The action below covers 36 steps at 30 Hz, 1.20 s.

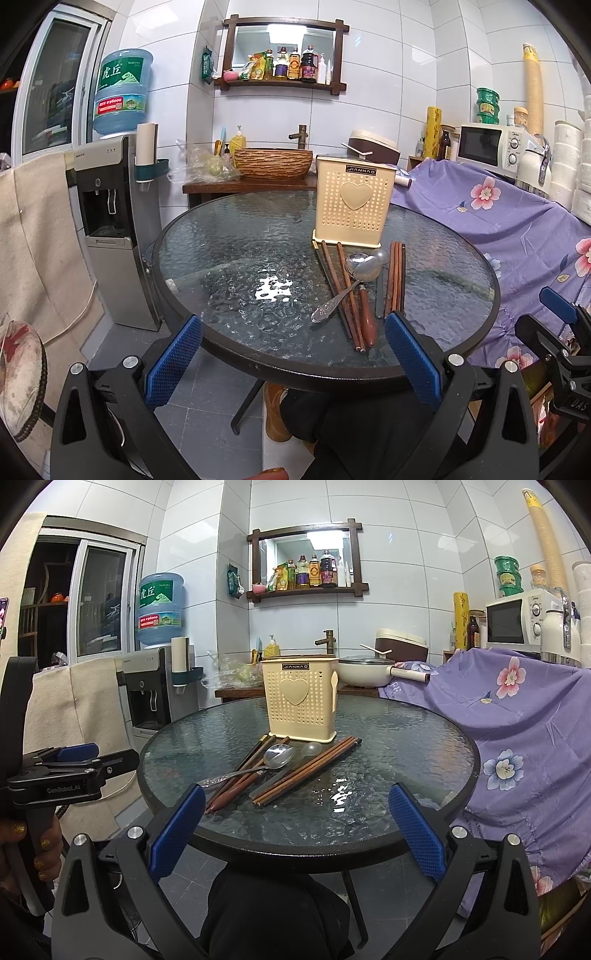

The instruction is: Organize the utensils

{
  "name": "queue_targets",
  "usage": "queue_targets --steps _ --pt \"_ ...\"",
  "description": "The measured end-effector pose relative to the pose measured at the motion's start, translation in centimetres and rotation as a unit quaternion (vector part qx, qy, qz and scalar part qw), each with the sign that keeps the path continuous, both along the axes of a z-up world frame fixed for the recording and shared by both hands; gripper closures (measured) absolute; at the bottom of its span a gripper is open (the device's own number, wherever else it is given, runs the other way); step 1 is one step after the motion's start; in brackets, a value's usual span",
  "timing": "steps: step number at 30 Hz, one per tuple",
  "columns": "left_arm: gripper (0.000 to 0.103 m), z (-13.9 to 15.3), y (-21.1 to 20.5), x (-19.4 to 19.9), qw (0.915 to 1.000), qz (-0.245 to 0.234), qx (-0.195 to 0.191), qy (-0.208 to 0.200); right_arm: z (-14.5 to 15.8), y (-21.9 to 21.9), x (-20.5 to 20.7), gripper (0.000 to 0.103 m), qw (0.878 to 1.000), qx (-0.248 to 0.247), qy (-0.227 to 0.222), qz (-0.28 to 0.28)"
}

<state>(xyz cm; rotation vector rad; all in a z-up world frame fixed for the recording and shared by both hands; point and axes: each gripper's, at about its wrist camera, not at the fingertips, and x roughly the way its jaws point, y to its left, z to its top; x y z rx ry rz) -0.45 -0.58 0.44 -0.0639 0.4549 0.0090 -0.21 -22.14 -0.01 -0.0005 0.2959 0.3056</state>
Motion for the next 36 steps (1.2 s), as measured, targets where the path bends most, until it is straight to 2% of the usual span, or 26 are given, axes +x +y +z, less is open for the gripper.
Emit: queue_targets --steps 27,31,36 --pt "0.006 -0.3 -0.3 0.3 1.0000 -0.004 0.005 0.005 0.1 0.2 0.2 0.005 1.000 0.000 0.005 0.004" --pt "0.006 -0.8 -0.3 1.9 0.9995 -0.016 0.010 0.026 0.2 0.5 2.3 0.005 0.999 -0.011 0.032 0.014" --pt "0.006 -1.7 1.4 5.7 0.9964 -0.033 -0.037 0.069 0.2 -0.1 7.4 0.005 0.995 0.017 0.099 0.022"
